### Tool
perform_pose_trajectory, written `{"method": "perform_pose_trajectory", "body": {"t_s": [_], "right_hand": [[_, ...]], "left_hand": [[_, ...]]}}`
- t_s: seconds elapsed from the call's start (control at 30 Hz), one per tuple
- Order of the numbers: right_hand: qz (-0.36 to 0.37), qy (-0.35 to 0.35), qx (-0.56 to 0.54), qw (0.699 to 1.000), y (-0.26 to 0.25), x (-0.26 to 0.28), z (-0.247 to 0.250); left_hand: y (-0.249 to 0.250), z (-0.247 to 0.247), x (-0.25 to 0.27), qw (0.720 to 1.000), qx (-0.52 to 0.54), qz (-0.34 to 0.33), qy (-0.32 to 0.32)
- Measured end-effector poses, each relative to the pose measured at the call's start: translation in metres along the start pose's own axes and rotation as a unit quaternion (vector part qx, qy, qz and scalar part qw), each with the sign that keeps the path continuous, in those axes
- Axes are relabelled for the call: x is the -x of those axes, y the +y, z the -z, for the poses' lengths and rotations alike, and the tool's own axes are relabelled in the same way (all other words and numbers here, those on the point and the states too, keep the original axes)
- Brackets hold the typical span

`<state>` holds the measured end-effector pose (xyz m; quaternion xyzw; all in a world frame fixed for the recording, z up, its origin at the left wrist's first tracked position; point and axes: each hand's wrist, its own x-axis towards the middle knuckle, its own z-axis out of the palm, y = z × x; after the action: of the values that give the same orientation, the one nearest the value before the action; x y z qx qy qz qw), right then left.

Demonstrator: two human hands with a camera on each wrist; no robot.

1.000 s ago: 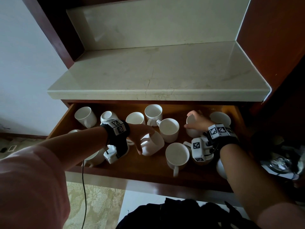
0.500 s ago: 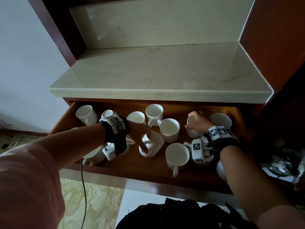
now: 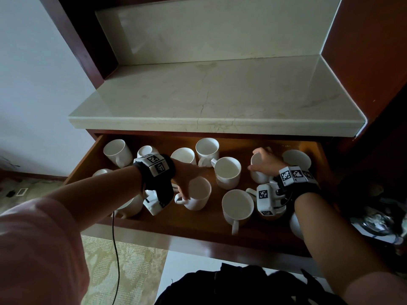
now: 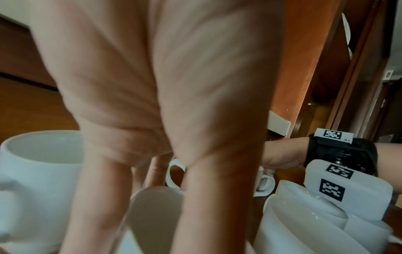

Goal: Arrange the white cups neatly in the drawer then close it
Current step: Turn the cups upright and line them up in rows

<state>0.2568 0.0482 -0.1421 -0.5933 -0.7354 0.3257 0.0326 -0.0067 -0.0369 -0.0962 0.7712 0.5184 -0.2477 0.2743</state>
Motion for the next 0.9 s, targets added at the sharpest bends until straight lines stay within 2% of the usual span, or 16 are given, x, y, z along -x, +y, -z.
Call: {"method": "perform_pose_trajectory", "body": {"t_s": [0.07, 0.37, 0.77, 0.9], "right_hand": [[0.0, -0.001, -0.003, 1.0, 0.0, 0.0, 0.0], [-0.009, -0.005, -0.012, 1.0, -0.001, 0.0, 0.001], [-0.01, -0.012, -0.024, 1.0, -0.003, 0.003, 0.001], [-0.022, -0.019, 0.001, 1.0, -0.003, 0.003, 0.002]], "left_hand": [[0.0, -0.001, 0.0, 1.0, -0.026, 0.003, -0.001], [-0.012, -0.012, 0.004, 0.999, 0.033, 0.011, 0.032], [-0.006, -0.014, 0.009, 0.999, -0.001, 0.034, -0.01], [-0.009, -0.006, 0.01, 0.999, 0.023, 0.042, -0.009]]}}
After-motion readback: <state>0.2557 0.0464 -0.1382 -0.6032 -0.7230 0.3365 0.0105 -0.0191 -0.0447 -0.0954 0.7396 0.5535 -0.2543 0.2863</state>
